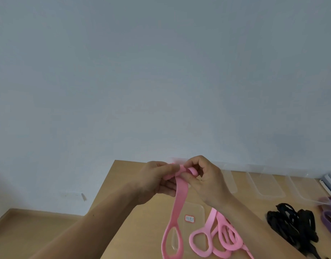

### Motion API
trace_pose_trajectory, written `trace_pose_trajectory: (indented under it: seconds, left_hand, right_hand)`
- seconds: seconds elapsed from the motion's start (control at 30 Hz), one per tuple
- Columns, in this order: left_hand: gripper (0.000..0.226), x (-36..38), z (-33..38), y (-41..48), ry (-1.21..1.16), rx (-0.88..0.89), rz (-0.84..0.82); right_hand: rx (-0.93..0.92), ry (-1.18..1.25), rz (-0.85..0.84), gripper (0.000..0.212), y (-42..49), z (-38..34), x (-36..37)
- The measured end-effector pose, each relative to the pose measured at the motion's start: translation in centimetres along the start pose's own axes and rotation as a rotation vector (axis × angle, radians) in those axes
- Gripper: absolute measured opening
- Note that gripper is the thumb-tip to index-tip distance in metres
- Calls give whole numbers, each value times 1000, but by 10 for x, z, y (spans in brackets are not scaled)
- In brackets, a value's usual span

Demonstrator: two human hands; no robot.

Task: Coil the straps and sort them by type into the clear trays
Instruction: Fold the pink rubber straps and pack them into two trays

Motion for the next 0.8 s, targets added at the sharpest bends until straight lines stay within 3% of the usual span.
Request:
trace_pose_trajectory:
  seconds: [0.1,0.27,0.37,0.4,0.63,0.8]
  left_hand:
    - [24,-2,0,1,-7,27,33]
    - [29,-9,3,2,-18,95,108]
    - [26,-13,7,2,32,141,132]
    - [28,-13,9,3,51,151,134]
    - [40,-10,2,3,32,85,95]
    - [40,-4,-3,2,0,7,18]
  right_hand:
    - [54,42,-64,22,1,8,3]
    - [217,288,-168,17,2,24,5]
    - [288,235,-181,7,2,30,9]
    - [296,223,-202,13,2,31,12]
    - [221,194,-183,1,2,27,10]
    - [168,248,-176,14,-3,17,8]
Point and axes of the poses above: each hand's wrist, its own y-axis towards the middle knuckle, its own x-axis out of the palm, z = x × y, the point moved 10 cm from there along y, towards the middle knuckle, and after that the axes turned 9 degrees about x, right-handed, at the moved point
